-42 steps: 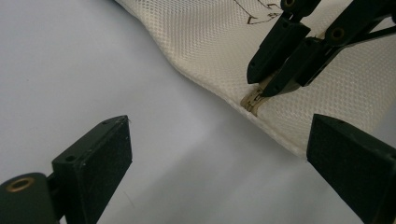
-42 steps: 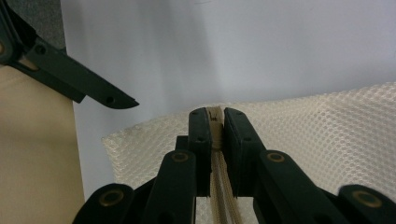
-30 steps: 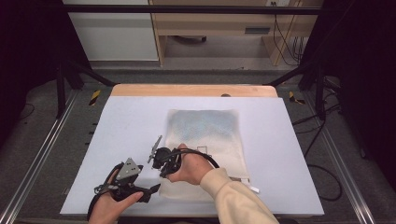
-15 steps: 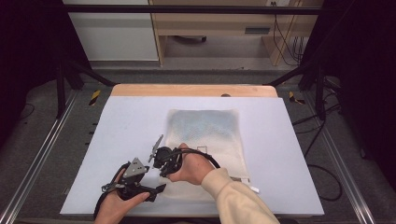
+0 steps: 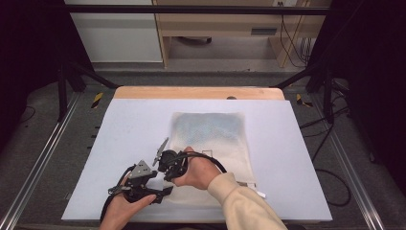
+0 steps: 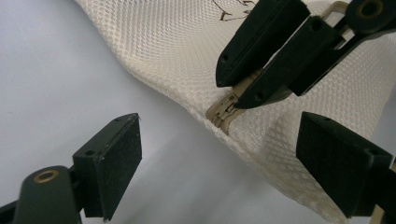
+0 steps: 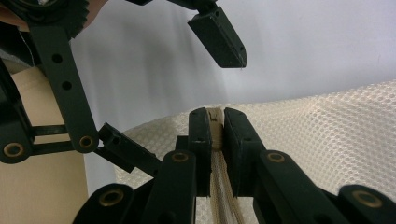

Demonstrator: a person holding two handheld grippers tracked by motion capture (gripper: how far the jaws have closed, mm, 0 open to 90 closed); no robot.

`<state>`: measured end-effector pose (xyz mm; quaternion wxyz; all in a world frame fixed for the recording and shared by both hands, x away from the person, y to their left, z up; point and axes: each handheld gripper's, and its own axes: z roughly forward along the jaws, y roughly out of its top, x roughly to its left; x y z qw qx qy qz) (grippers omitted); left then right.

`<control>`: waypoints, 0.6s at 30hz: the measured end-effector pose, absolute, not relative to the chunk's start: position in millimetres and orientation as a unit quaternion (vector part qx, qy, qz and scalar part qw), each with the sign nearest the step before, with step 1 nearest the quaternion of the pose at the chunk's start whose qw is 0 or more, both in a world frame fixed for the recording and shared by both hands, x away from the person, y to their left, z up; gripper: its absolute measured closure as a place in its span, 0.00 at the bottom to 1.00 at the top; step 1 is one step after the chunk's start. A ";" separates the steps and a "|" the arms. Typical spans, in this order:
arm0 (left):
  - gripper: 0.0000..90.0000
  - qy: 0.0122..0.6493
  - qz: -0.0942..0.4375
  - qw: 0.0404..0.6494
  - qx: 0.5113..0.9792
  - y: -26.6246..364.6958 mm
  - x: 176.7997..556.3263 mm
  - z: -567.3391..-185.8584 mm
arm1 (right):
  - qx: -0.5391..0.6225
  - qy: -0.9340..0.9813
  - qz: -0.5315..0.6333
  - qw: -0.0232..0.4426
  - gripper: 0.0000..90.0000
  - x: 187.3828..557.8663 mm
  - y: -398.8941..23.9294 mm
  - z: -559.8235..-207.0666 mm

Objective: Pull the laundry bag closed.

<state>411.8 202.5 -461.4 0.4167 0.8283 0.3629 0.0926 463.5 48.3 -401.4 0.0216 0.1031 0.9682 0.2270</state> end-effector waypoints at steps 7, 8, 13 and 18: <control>0.21 0.357 0.087 0.418 0.831 200.5 412.1 -462.5 | 0.105 0.968 0.227 0.022 0.91 463.4 47.3 -400.1; 0.21 0.357 0.088 0.419 0.830 200.3 412.1 -462.4 | 0.105 0.968 0.228 0.022 0.91 463.5 47.0 -400.0; 0.22 0.358 0.082 0.421 0.829 200.7 412.7 -462.0 | 0.105 0.967 0.230 0.021 0.91 464.1 46.0 -398.7; 0.24 0.355 0.070 0.428 0.828 200.8 413.8 -462.1 | 0.108 0.966 0.233 0.022 0.91 464.3 45.4 -397.7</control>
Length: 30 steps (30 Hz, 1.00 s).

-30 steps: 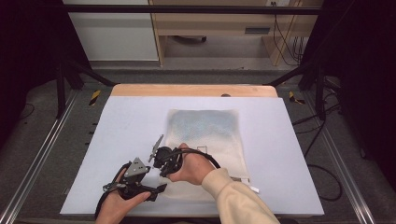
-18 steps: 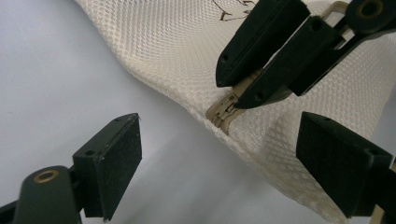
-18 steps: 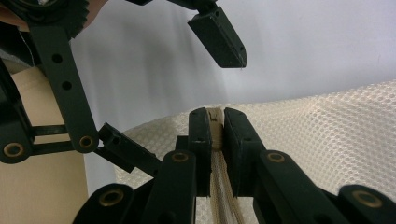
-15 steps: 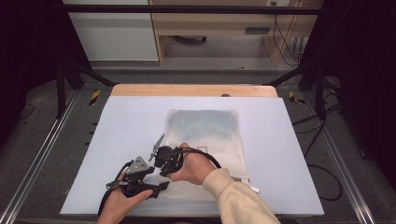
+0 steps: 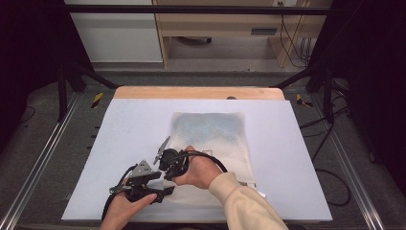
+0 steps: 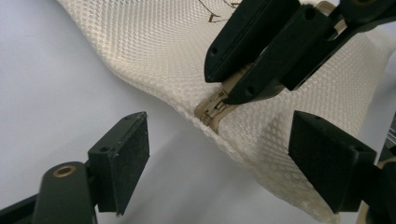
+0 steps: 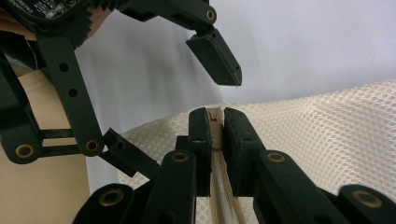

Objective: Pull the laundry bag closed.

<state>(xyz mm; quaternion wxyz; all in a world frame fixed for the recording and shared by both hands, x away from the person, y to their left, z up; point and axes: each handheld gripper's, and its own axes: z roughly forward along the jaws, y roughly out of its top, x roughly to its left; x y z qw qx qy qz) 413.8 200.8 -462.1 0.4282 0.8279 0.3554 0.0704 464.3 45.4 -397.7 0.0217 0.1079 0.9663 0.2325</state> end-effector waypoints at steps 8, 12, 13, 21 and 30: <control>0.25 0.356 0.053 0.431 0.827 198.5 415.1 -463.8 | 0.107 0.966 0.234 0.020 0.91 465.2 44.2 -395.0; 0.27 0.357 0.041 0.439 0.823 198.6 417.5 -464.8 | 0.107 0.966 0.235 0.021 0.91 465.5 44.1 -394.1; 0.28 0.357 0.037 0.441 0.823 198.8 418.4 -465.2 | 0.107 0.966 0.234 0.021 0.91 465.5 43.8 -393.5; 0.34 0.351 0.016 0.448 0.822 196.9 422.7 -469.0 | 0.106 0.966 0.234 0.020 0.91 465.5 43.8 -392.4; 0.42 0.349 -0.008 0.462 0.815 196.7 427.1 -471.9 | 0.106 0.966 0.234 0.021 0.91 465.6 44.4 -392.6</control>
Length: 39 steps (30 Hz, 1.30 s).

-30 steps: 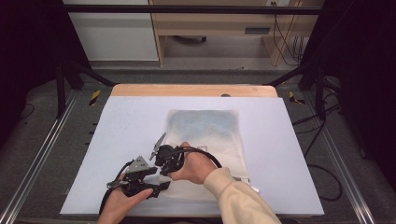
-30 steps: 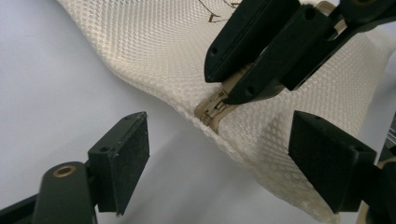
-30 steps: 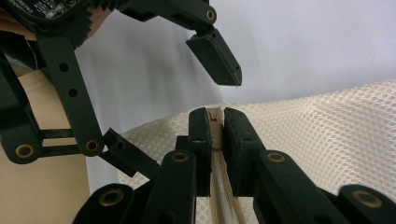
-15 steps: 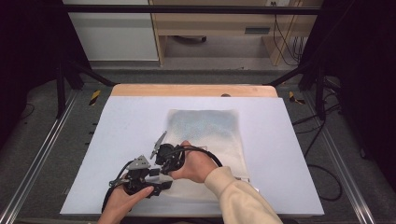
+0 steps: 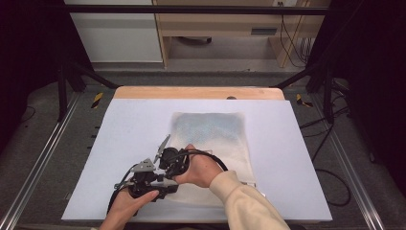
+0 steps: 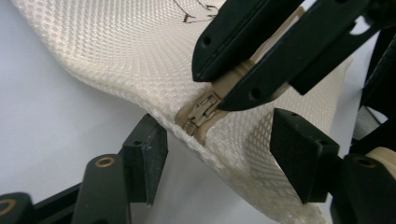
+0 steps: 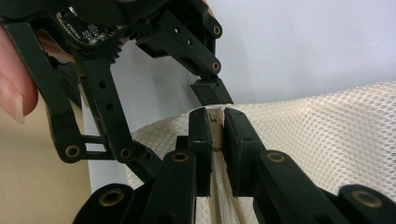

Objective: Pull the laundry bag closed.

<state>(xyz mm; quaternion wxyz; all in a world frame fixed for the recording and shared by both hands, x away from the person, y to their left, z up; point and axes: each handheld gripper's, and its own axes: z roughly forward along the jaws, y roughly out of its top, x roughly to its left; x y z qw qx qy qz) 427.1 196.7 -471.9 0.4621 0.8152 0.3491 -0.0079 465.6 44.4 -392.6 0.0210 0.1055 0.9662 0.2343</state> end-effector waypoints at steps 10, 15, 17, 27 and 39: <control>0.54 0.351 -0.029 0.476 0.806 197.7 433.8 -476.5 | 0.106 0.966 0.235 0.021 0.91 465.9 44.6 -392.6; 0.60 0.348 -0.031 0.477 0.807 197.8 435.3 -477.9 | 0.106 0.966 0.236 0.020 0.91 466.2 44.4 -392.5; 0.62 0.347 -0.032 0.477 0.807 198.2 436.8 -478.7 | 0.106 0.966 0.236 0.020 0.91 466.2 44.5 -392.6; 0.68 0.341 -0.036 0.475 0.811 197.6 439.6 -480.3 | 0.106 0.966 0.236 0.020 0.91 466.3 44.3 -392.7; 0.74 0.343 -0.041 0.477 0.808 198.4 440.8 -480.6 | 0.107 0.966 0.235 0.021 0.91 465.8 43.0 -392.4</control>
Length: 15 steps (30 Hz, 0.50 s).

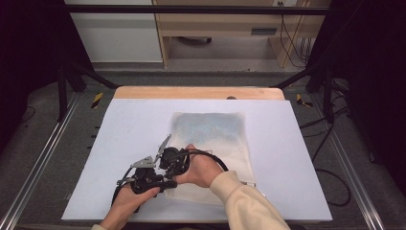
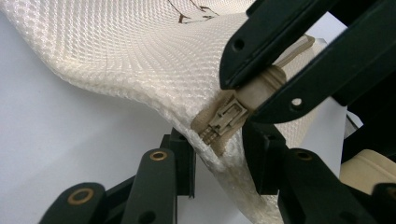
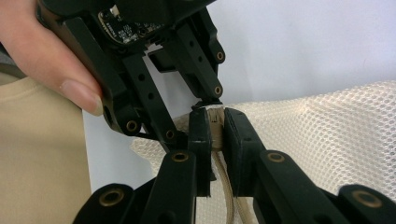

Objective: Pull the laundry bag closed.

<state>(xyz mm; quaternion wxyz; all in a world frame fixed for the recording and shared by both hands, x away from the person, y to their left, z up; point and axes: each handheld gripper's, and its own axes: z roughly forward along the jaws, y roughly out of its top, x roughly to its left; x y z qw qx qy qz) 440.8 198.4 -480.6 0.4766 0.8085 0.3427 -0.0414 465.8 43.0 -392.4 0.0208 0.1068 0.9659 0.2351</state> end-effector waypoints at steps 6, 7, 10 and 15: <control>0.76 0.346 -0.042 0.478 0.806 198.2 441.1 -480.8 | 0.109 0.965 0.237 0.019 0.91 465.8 42.6 -392.7; 0.76 0.345 -0.042 0.478 0.807 198.1 441.3 -481.0 | 0.109 0.965 0.237 0.019 0.91 465.8 42.6 -392.7; 0.75 0.347 -0.040 0.478 0.806 197.6 441.9 -481.3 | 0.110 0.965 0.237 0.019 0.91 465.9 42.7 -392.7; 0.76 0.346 -0.042 0.476 0.807 196.7 442.6 -482.2 | 0.108 0.965 0.236 0.020 0.91 466.0 42.9 -392.7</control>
